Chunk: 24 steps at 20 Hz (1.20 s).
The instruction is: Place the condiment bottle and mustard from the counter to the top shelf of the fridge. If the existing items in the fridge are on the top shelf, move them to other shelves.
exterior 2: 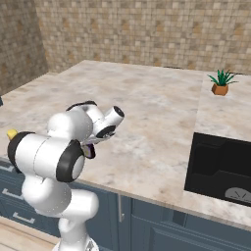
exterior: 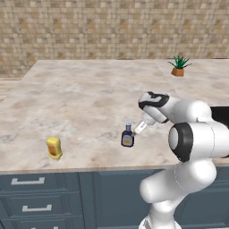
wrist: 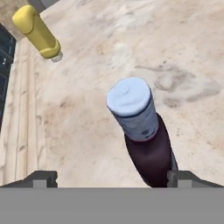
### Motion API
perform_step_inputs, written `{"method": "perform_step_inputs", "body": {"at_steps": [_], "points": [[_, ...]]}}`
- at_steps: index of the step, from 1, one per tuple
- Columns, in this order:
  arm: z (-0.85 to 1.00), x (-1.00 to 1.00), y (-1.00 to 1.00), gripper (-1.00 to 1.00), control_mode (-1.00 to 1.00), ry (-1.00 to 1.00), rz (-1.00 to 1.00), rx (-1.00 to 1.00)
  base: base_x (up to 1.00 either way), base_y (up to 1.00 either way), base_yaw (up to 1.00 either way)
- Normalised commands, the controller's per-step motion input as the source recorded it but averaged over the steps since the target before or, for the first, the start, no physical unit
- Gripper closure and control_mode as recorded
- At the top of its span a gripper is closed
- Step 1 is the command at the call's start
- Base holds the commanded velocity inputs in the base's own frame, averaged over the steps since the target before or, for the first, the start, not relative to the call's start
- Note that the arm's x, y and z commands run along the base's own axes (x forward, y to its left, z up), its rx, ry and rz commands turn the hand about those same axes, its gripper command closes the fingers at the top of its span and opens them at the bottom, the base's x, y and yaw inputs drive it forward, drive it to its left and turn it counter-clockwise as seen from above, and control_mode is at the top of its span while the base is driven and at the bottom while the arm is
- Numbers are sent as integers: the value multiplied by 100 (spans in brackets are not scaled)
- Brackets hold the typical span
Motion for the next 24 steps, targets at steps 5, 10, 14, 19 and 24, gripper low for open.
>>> {"method": "perform_step_inputs", "body": {"at_steps": [5,10,14,19,24], "points": [[-19,22,0,-100,-100,2,2,-1,0,0,0],[-20,14,0,-100,-100,0,1,-1,0,0,0],[-23,22,3,-100,-100,0,0,-1,0,0,0],[-21,26,6,-100,-100,0,0,-2,0,0,0],[-15,12,7,-100,-100,0,0,-1,0,0,0]]}}
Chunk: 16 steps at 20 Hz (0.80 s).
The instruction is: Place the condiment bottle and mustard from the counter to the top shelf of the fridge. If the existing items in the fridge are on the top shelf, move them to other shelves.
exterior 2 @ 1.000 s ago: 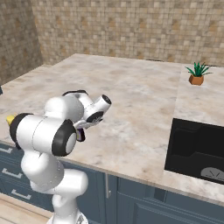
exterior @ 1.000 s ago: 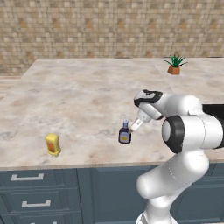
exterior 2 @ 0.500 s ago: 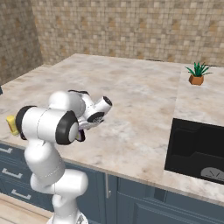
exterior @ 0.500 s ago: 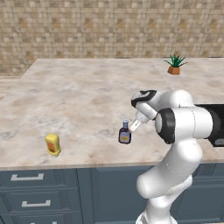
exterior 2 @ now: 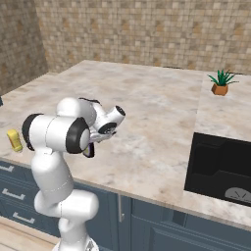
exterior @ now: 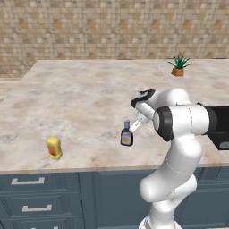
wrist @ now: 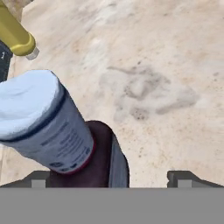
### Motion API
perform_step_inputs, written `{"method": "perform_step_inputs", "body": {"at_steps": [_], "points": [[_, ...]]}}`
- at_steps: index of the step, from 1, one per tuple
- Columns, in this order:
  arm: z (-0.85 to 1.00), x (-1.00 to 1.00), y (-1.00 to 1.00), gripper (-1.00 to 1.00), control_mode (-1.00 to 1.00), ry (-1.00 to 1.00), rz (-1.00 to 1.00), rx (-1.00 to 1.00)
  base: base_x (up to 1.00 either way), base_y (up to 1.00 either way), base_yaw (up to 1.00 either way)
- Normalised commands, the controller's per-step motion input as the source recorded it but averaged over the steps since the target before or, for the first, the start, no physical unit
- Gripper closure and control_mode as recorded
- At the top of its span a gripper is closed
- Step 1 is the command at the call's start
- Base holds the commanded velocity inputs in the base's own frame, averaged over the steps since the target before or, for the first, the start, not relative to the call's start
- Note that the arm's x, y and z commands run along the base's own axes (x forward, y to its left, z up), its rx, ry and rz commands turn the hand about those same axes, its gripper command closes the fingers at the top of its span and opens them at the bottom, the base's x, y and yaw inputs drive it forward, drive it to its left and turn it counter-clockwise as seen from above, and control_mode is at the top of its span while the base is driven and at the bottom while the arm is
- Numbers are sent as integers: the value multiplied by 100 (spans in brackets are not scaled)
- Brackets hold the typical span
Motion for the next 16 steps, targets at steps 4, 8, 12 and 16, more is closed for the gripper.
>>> {"method": "perform_step_inputs", "body": {"at_steps": [4,8,12,16], "points": [[-17,0,16,-100,-100,0,1,-2,0,0,0],[-19,-2,33,100,-100,0,2,-5,0,0,0],[-9,0,8,100,-100,0,0,0,0,0,0],[0,0,0,100,-100,1,0,0,0,0,0]]}}
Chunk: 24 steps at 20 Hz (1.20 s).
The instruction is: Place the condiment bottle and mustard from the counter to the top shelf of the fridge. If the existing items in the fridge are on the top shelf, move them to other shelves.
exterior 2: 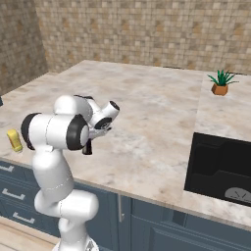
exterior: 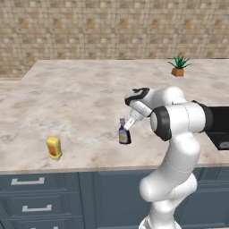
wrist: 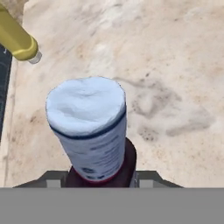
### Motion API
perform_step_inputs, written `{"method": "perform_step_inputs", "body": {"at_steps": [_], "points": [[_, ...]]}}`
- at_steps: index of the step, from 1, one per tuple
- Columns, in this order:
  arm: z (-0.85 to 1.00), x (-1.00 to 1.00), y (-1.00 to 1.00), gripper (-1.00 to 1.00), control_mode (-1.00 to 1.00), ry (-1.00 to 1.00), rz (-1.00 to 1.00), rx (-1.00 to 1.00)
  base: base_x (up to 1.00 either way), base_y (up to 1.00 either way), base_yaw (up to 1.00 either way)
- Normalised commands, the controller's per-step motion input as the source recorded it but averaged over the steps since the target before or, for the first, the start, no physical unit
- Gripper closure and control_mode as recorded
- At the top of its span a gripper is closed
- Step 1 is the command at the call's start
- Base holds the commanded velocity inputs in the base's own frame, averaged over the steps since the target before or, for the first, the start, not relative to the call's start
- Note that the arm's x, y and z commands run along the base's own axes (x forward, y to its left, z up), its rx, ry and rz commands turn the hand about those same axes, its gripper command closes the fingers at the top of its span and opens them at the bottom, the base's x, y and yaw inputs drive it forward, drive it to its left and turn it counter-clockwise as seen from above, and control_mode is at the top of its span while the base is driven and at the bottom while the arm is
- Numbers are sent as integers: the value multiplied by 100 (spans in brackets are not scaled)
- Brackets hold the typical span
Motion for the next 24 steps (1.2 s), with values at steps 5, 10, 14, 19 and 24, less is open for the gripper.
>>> {"method": "perform_step_inputs", "body": {"at_steps": [5,10,14,19,24], "points": [[20,-34,0,100,-100,-12,0,0,0,0,0],[94,-96,-3,100,-100,-29,0,0,0,0,0],[100,-100,0,100,-100,-33,0,0,0,0,0],[100,-100,0,100,-100,-33,-1,-1,0,0,0],[100,-100,0,100,-100,-22,-3,0,0,0,0]]}}
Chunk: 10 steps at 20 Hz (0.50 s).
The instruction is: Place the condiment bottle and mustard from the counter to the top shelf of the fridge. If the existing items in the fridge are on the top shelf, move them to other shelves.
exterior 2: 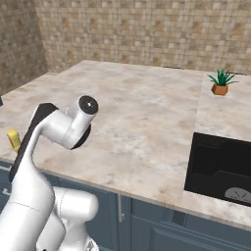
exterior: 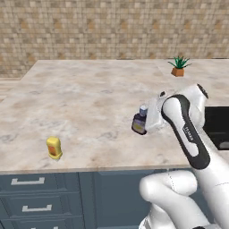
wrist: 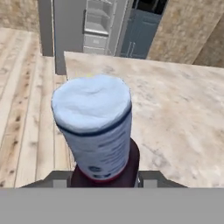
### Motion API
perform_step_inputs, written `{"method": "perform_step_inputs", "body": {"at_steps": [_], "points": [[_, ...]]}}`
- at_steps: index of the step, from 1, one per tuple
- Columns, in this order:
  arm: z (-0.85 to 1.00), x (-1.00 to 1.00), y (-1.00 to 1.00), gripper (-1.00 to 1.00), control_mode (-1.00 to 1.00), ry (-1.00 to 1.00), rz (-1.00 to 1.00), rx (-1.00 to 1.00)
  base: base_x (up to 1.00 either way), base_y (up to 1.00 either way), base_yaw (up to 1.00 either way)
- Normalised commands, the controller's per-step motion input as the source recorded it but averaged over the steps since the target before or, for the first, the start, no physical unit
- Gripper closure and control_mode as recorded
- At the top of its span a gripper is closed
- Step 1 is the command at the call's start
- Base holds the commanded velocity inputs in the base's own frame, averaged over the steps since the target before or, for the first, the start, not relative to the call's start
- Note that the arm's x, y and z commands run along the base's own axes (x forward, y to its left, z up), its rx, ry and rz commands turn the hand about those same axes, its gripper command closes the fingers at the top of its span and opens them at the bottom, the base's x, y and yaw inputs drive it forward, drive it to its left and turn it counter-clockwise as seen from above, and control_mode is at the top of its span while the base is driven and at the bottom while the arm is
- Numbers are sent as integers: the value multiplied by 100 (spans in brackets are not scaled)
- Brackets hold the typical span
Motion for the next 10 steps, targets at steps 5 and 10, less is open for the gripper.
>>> {"method": "perform_step_inputs", "body": {"at_steps": [5,10], "points": [[100,-100,0,100,-100,-2,-1,0,0,0,0],[91,-62,0,100,-100,23,-3,0,0,0,0]]}}
